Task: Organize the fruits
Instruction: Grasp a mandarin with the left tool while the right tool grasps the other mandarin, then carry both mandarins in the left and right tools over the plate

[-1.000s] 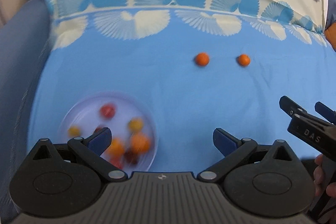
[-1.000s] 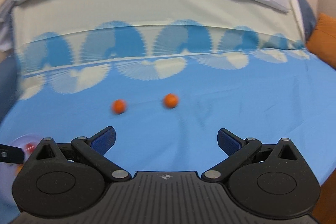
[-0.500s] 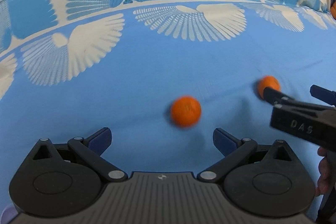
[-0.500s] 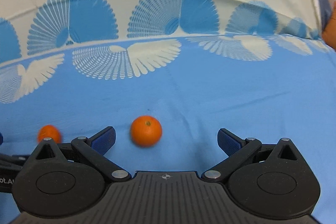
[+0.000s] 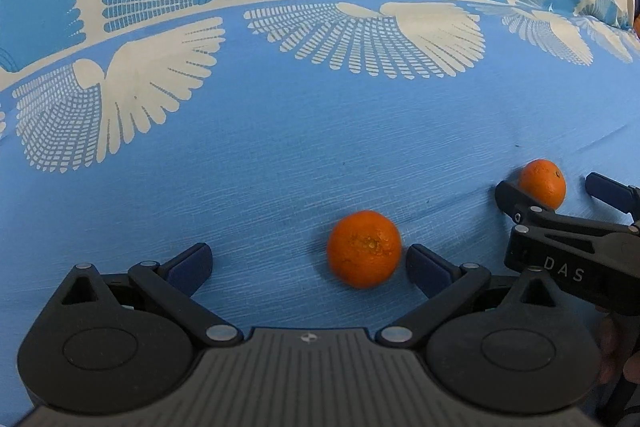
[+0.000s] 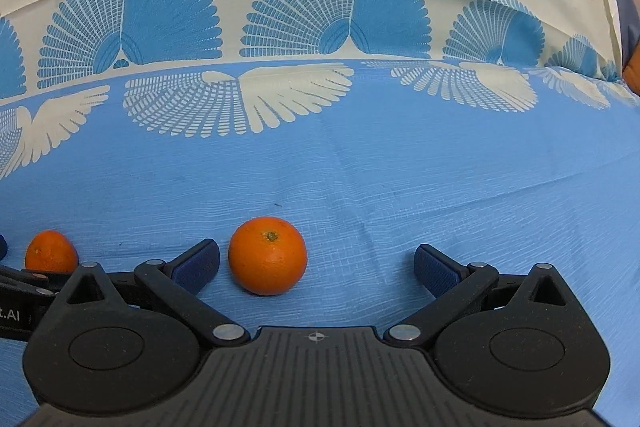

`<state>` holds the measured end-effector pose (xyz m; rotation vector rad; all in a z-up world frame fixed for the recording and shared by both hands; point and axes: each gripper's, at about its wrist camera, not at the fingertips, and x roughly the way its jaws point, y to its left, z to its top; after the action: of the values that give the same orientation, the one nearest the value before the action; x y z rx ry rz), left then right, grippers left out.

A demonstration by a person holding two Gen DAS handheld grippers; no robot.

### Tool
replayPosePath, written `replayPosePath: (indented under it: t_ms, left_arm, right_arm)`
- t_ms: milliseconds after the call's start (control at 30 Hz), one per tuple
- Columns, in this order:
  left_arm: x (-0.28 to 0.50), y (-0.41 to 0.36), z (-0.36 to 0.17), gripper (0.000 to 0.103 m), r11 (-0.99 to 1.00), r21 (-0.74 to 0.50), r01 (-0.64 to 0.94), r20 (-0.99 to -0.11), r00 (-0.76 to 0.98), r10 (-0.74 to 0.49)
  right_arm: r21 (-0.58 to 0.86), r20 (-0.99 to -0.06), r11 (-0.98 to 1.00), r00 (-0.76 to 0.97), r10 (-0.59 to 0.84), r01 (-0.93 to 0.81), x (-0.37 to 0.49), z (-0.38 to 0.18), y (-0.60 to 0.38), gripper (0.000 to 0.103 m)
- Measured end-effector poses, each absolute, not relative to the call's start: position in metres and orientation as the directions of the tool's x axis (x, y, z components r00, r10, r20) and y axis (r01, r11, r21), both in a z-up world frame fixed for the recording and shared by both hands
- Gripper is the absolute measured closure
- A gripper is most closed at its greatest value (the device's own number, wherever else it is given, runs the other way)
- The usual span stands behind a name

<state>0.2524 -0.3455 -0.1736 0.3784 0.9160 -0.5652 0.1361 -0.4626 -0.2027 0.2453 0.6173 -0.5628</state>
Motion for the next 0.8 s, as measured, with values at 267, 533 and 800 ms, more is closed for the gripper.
replayPosePath:
  t_ms: [267,533,800]
  left_arm:
    - [0.238,-0.348,-0.163,0.058,0.733,0.071,0.676,-0.802,0.476,-0.361]
    - [0.188,-0.317,-0.121,0.067,0.676,0.098,0.731,-0.816,0.447,-0.366]
    - [0.101,-0.212,-0.054,0.067,0.736,0.049,0.676,-0.846,0.420,-0.329]
  right_arm:
    - [0.092,-0.589,0.843,0.712,-0.383,0.530,0.132,-0.195,-0.460,0.067]
    - [0.123,-0.629,0.823,0.685,-0.367,0.554,0.094,-0.159,-0.443,0.067]
    - [0.137,-0.621,0.892,0.739,-0.261,0.431,-0.034,-0.084,-0.345,0.067]
